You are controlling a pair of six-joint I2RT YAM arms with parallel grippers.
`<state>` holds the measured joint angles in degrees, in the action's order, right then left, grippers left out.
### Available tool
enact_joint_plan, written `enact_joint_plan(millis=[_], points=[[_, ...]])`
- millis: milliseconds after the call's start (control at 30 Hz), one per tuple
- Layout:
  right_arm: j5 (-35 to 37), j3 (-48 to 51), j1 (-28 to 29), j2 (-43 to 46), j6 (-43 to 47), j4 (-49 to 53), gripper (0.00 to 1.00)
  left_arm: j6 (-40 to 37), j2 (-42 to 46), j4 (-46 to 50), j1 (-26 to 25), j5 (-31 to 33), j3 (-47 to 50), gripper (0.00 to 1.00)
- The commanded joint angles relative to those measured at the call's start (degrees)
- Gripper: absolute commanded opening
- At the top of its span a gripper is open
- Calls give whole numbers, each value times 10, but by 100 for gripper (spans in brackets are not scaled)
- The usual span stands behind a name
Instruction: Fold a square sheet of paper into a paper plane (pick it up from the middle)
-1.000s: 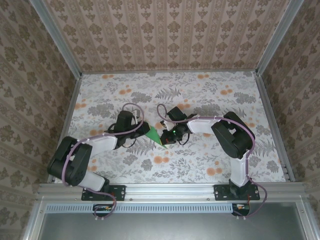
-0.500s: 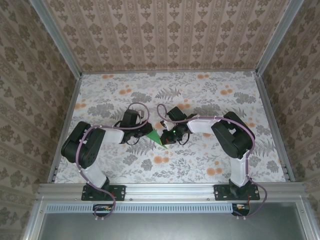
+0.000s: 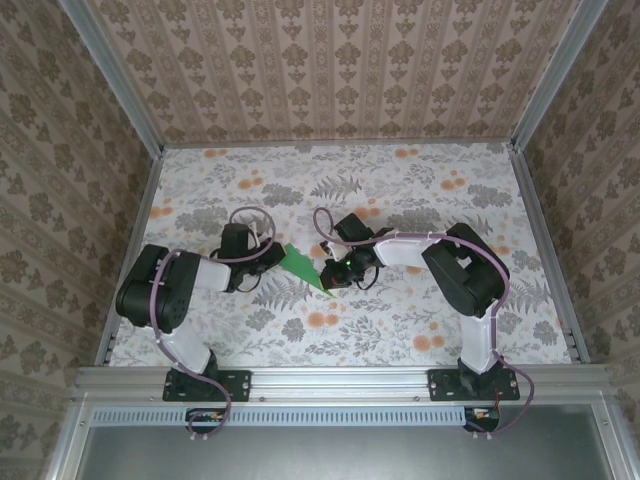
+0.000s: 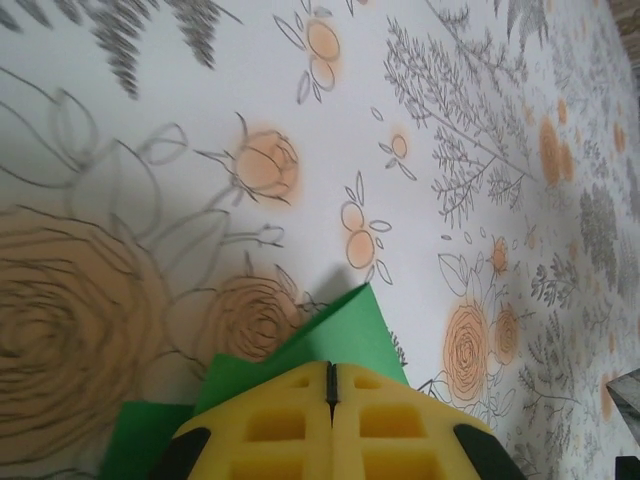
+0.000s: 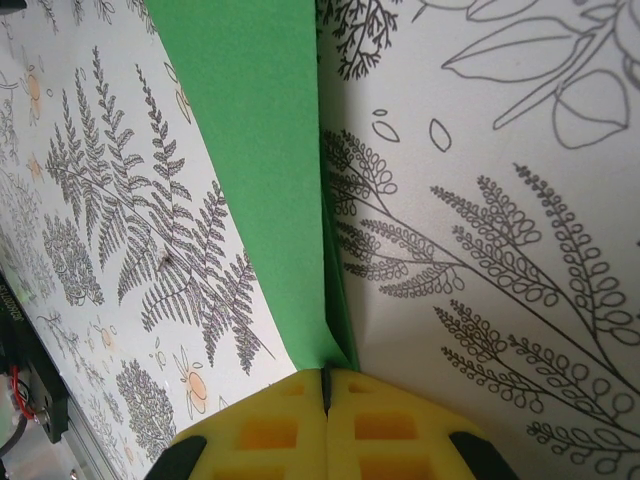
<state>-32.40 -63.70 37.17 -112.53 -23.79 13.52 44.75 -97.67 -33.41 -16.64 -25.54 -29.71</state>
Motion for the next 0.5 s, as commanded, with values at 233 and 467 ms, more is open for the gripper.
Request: enact_joint_plan(millis=[233, 467], points=[[58, -13, 4, -6, 6, 86, 0, -18, -46, -42, 29, -1, 47, 2], [50, -95, 29, 24, 18, 99, 0, -23, -69, -59, 29, -11, 56, 1]])
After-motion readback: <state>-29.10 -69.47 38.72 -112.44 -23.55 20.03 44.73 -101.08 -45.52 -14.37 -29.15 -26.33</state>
